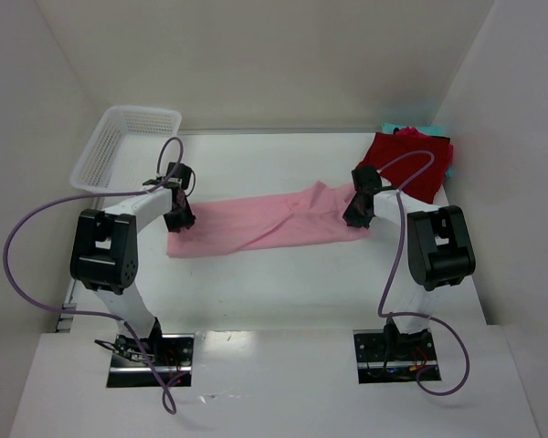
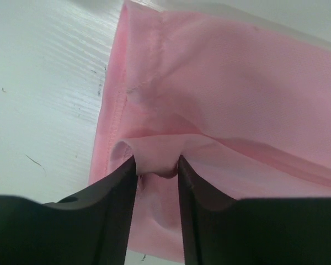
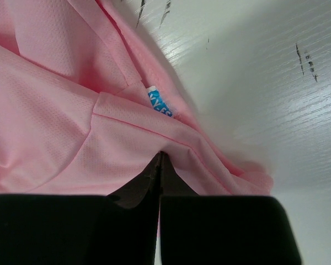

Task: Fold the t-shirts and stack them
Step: Fold the other side of the tshirt into a rectangle

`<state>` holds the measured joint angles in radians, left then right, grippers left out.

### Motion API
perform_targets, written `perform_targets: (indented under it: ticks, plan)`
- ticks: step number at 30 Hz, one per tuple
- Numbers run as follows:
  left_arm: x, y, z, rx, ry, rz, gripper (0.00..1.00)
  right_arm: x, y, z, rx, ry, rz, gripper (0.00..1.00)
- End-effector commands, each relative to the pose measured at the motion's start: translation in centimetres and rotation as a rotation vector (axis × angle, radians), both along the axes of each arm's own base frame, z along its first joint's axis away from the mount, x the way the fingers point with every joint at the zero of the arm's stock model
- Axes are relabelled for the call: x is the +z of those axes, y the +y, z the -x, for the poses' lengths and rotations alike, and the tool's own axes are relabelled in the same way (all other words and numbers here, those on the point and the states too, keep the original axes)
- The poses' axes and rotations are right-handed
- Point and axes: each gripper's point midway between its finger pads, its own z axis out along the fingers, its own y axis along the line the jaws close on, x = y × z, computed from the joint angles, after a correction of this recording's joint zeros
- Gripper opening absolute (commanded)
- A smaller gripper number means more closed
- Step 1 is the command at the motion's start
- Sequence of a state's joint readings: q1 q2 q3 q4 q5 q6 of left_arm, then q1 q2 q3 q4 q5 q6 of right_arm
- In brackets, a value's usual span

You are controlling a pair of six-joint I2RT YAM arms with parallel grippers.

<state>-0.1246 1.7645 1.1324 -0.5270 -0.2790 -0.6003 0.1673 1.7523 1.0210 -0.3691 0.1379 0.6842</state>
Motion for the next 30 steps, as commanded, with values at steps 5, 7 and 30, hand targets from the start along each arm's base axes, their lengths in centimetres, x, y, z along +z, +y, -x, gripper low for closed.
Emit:
perform_targets:
  ticks: [5, 7, 30]
  plan:
    - [2.1, 1.0, -0.4, 0.028, -0.042, -0.025, 0.45, -0.1, -0.8, -0.5, 0.002, 0.001, 0.039, 0.0]
    - [1.9, 1.1, -0.1, 0.028, -0.033, -0.026, 0.31, -0.1, -0.8, -0.5, 0.002, 0.001, 0.039, 0.0]
    - [2.5, 5.3, -1.4, 0.063, -0.052, -0.112, 0.33, -0.8, -1.5, -0.1, 0.005, 0.028, 0.079, 0.0]
